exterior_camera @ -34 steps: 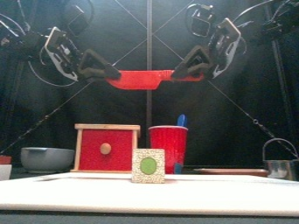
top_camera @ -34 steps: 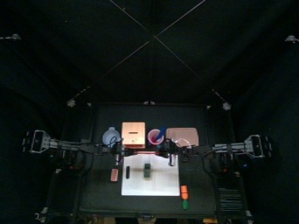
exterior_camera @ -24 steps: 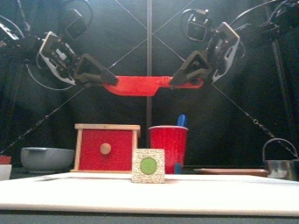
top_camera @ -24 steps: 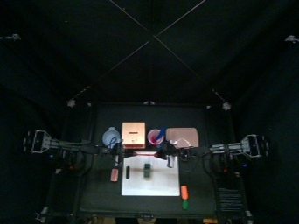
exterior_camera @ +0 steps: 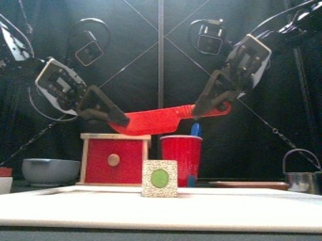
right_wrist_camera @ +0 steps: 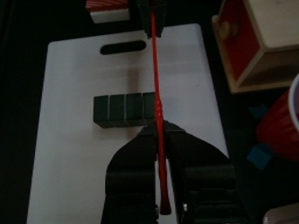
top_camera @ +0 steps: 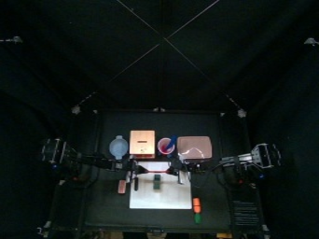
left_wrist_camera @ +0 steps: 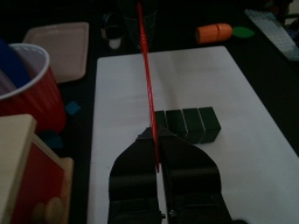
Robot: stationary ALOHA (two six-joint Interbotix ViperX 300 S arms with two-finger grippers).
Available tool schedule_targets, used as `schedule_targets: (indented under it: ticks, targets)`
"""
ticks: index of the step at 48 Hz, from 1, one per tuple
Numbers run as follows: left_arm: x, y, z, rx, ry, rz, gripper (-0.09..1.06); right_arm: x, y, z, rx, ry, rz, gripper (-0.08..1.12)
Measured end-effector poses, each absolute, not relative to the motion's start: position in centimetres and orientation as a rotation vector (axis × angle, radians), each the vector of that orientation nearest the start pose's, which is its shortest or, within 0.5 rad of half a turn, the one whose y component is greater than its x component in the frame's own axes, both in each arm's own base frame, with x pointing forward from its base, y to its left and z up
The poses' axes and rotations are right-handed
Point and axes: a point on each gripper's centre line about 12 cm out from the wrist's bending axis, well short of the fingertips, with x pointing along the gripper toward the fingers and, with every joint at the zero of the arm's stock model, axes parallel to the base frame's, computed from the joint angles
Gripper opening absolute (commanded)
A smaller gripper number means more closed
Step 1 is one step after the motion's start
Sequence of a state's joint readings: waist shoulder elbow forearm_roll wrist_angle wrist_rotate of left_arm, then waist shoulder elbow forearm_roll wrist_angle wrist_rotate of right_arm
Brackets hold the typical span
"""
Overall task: Cut the sushi into 4 pieces with the knife
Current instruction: Cut the sushi into 4 pieces
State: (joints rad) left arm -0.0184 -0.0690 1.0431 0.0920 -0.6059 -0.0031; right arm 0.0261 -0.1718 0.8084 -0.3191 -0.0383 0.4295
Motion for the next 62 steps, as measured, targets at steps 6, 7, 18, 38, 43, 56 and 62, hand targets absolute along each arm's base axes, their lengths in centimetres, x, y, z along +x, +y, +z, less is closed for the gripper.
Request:
schedule_targets:
  ticks: [6,7,18,38,43,56,62]
  targets:
    - [32.1,-1.6,13.0,0.062,0.393,-0.091,0.16,34.7,1.2,17.9,0.112,0.631,0.001,0.21]
    - [32.2,-1.7,12.9,0.062,0.396,-0.094,0.16,34.7,1.2,17.8,0.114,0.634,0.0,0.21]
    - [32.3,-2.3,12.4,0.059,0.411,-0.108,0.16,34.8,1.4,16.4,0.118,0.678,-0.001,0.21]
    - [32.5,-2.4,11.6,0.037,0.438,-0.091,0.16,34.9,1.7,14.8,0.114,0.726,0.003,0.21]
    - [32.5,-2.4,11.5,0.037,0.439,-0.093,0.16,34.9,1.7,14.7,0.114,0.729,0.003,0.21]
    - [32.5,-2.8,11.2,0.038,0.444,-0.103,0.16,35.0,1.9,14.2,0.113,0.74,0.008,0.21]
    - [32.5,-2.9,11.1,0.039,0.444,-0.106,0.16,35.0,1.9,14.0,0.114,0.745,0.007,0.21]
